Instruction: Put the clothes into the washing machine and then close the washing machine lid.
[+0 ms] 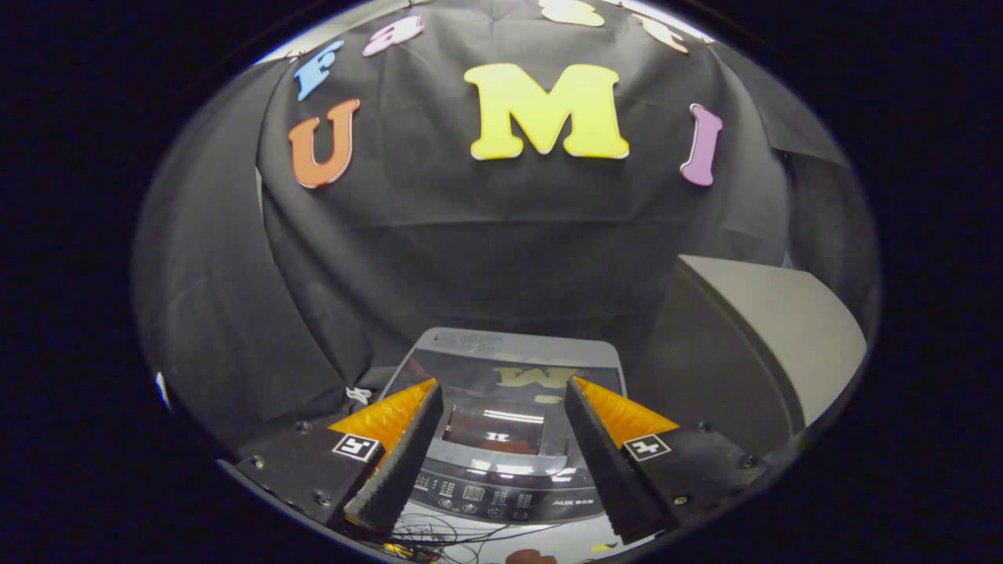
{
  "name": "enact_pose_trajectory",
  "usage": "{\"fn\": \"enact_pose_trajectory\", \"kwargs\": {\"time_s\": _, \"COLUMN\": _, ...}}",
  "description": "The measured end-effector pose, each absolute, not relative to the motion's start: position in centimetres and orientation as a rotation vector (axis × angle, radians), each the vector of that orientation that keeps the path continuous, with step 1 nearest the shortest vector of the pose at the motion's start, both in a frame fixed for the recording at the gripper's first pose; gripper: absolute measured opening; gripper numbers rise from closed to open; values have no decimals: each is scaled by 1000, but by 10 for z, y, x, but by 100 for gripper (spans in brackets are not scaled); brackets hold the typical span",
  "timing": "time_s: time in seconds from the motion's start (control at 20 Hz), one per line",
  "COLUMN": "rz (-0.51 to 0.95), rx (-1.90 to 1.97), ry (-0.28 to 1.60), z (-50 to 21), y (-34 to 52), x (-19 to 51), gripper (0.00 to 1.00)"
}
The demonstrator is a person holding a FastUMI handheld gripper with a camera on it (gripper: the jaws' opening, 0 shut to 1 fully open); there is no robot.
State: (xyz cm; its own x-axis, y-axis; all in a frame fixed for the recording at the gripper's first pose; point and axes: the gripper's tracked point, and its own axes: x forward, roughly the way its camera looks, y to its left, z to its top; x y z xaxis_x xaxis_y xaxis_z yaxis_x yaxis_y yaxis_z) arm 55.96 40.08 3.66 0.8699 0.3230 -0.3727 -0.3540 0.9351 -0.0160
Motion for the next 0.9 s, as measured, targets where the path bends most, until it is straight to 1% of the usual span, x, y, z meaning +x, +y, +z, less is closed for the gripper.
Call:
{"fn": "enact_pose_trajectory", "kwargs": {"time_s": 0.3, "rz": 357, "rx": -28, "ry": 279, "z": 68, "y": 367, "x": 533, "gripper": 98}}
{"fn": "enact_pose_trajectory", "kwargs": {"time_s": 0.45, "rz": 352, "rx": -4, "ry": 275, "z": 70, "y": 351, "x": 517, "gripper": 98}}
{"fn": "enact_pose_trajectory", "kwargs": {"time_s": 0.8, "rz": 240, "rx": 90, "ry": 213, "z": 80, "y": 305, "x": 484, "gripper": 98}}
{"fn": "enact_pose_trajectory", "kwargs": {"time_s": 0.9, "rz": 207, "rx": 124, "ry": 220, "z": 76, "y": 298, "x": 478, "gripper": 98}}
